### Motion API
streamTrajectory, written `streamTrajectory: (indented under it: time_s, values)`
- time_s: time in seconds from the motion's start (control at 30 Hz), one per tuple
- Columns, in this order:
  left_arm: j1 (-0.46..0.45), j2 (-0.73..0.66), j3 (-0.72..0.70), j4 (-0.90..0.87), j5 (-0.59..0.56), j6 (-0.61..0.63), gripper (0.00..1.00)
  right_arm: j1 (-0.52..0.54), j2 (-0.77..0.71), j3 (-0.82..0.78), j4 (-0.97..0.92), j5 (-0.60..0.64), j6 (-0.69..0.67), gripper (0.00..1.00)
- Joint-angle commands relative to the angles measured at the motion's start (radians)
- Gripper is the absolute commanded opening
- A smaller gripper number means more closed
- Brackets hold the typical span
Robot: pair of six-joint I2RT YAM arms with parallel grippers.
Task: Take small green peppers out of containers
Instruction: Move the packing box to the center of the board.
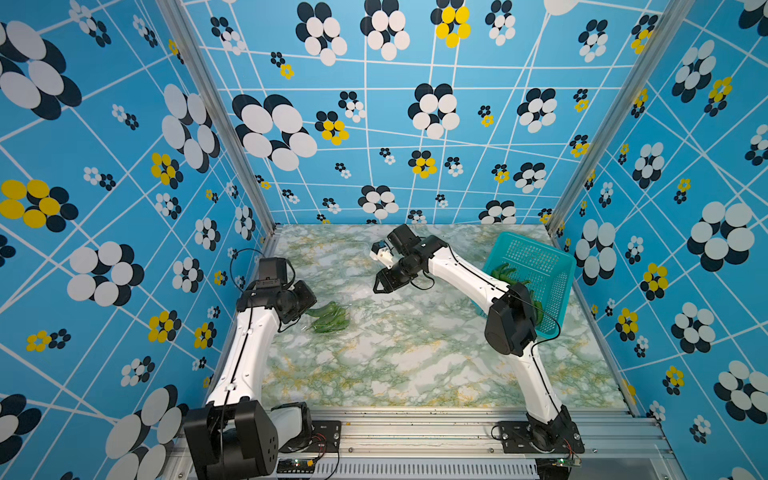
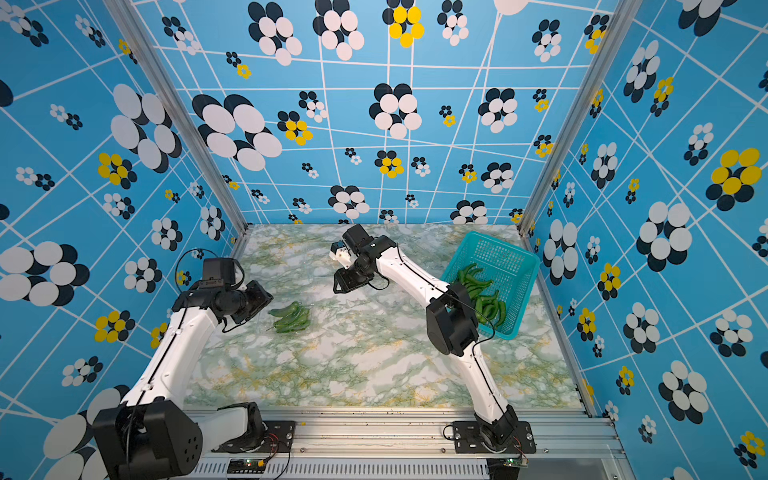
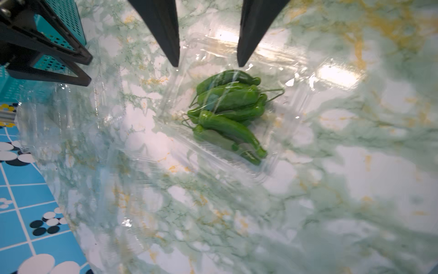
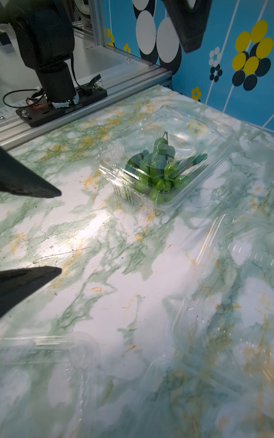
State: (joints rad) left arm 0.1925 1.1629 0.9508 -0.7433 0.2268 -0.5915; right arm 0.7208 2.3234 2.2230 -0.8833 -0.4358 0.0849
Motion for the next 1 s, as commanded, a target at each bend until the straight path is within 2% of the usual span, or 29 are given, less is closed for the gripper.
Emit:
streamTrajectory:
  time_s: [0.0, 0.07, 0.2, 0.57, 0.9, 0.93, 0.97]
  values:
    - [0.098, -0.068, -0.088, -0.075, 0.053, -0.001, 0.42, 0.029, 0.068, 0.093, -0.062, -0.044, -0.016, 0.49]
    - [0.146, -0.092, -0.114, -0.079, 0.08, 0.008, 0.42, 0.043, 0.099, 0.147, -0.08, -0.053, -0.015, 0.49]
    - [0.18, -0.097, -0.14, -0.054, 0.12, 0.003, 0.42, 0.068, 0.155, 0.226, -0.101, -0.07, -0.012, 0.51]
    - [0.18, -0.054, -0.197, 0.061, 0.107, -0.028, 0.42, 0.096, 0.256, 0.307, -0.033, -0.029, 0.007, 0.54]
    - [0.18, -0.016, -0.195, 0.059, 0.062, 0.005, 0.42, 0.096, 0.288, 0.338, -0.027, -0.034, 0.032, 0.56]
    - [0.18, -0.008, -0.197, 0.066, 0.064, 0.008, 0.47, 0.097, 0.288, 0.337, -0.025, -0.035, 0.033, 0.56]
    - [0.18, 0.0, -0.201, 0.079, 0.07, 0.007, 0.47, 0.097, 0.29, 0.339, -0.025, -0.036, 0.036, 0.56]
